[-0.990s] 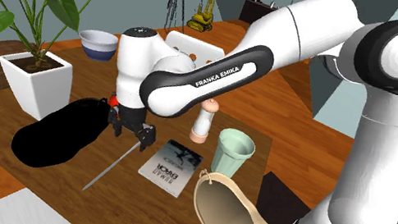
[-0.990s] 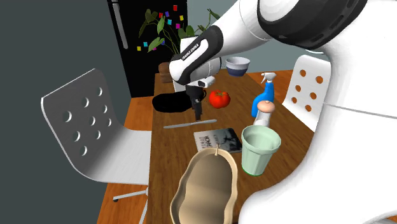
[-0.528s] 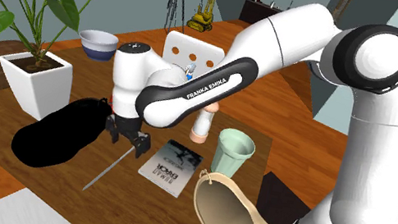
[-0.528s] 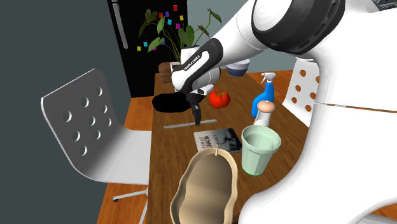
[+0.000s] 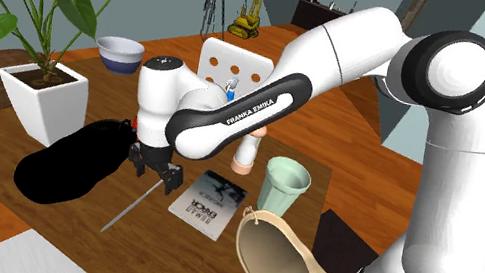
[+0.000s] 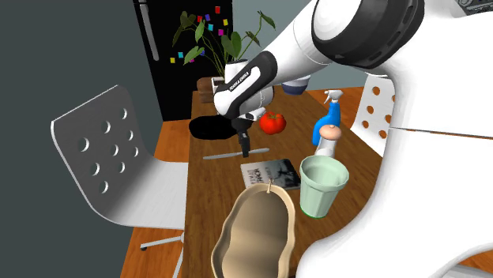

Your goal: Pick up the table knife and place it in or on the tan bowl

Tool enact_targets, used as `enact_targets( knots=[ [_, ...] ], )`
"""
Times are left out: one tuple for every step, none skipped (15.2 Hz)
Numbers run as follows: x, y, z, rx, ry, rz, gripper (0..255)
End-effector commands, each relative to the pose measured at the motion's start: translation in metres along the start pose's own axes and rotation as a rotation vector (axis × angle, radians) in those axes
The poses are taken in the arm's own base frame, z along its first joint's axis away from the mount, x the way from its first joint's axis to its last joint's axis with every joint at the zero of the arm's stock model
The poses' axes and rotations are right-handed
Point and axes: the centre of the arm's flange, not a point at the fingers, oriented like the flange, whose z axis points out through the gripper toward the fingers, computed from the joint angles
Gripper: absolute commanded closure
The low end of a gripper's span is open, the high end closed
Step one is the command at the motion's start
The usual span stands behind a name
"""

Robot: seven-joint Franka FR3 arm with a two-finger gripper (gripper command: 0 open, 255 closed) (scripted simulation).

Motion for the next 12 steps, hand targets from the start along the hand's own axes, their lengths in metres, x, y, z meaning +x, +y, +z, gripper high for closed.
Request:
enact_targets(
  knots=[
    [0.000, 0.000, 0.000, 0.000, 0.000, 0.000, 255],
    [0.000, 0.000, 0.000, 0.000, 0.000, 0.000, 255],
    [0.000, 0.000, 0.000, 0.000, 0.000, 0.000, 255],
    [0.000, 0.000, 0.000, 0.000, 0.000, 0.000, 255],
    [0.000, 0.000, 0.000, 0.000, 0.000, 0.000, 255],
    [0.000, 0.000, 0.000, 0.000, 0.000, 0.000, 255],
    [0.000, 0.000, 0.000, 0.000, 0.000, 0.000, 255],
    [0.000, 0.000, 0.000, 0.000, 0.000, 0.000, 255],
    [0.000, 0.000, 0.000, 0.000, 0.000, 0.000, 255],
    [0.000, 0.000, 0.000, 0.000, 0.000, 0.000, 255],
    [0.000, 0.000, -0.005, 0.000, 0.000, 0.000, 255],
    [0.001, 0.000, -0.010, 0.000, 0.000, 0.000, 255]
  ],
)
